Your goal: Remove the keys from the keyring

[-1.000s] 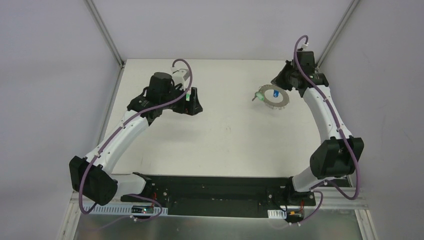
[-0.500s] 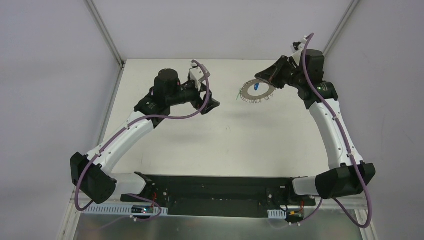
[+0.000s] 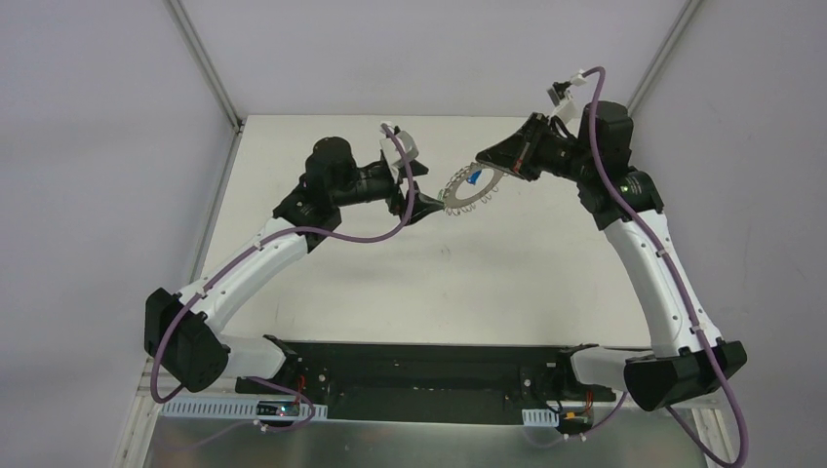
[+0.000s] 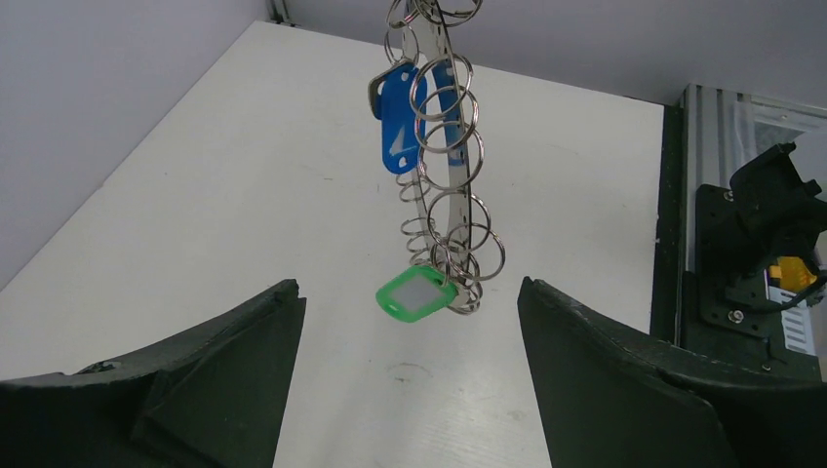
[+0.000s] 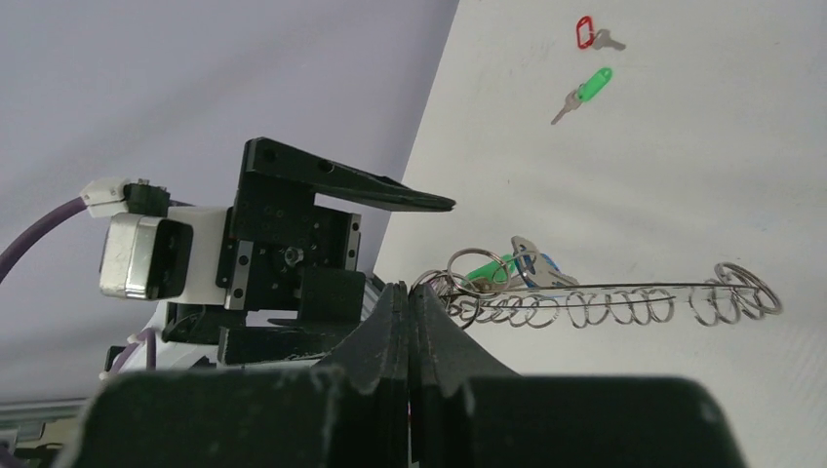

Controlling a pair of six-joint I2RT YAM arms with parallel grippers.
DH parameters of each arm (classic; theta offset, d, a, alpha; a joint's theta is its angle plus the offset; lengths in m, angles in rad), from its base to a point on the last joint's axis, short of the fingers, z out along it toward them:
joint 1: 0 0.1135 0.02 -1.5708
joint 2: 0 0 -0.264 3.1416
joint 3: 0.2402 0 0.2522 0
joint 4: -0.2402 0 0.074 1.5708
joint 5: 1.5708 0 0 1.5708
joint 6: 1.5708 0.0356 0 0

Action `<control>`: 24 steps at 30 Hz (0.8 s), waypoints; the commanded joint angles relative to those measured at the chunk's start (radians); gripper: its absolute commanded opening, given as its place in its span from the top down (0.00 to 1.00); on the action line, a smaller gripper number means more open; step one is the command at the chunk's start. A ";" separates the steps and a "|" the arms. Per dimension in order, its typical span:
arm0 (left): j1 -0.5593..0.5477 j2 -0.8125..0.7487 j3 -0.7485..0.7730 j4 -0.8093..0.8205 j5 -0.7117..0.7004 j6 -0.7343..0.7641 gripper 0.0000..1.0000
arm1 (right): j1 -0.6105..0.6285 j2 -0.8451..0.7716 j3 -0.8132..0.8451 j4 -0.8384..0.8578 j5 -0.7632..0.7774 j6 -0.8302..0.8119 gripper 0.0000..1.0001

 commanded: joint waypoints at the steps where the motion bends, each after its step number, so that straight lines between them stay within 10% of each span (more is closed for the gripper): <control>1: -0.009 -0.033 -0.028 0.106 0.065 -0.026 0.17 | 0.053 -0.024 0.039 0.067 -0.007 0.024 1.00; 24: -0.016 -0.089 -0.098 0.133 -0.035 -0.042 0.47 | 0.253 0.122 0.136 -0.045 0.174 -0.082 1.00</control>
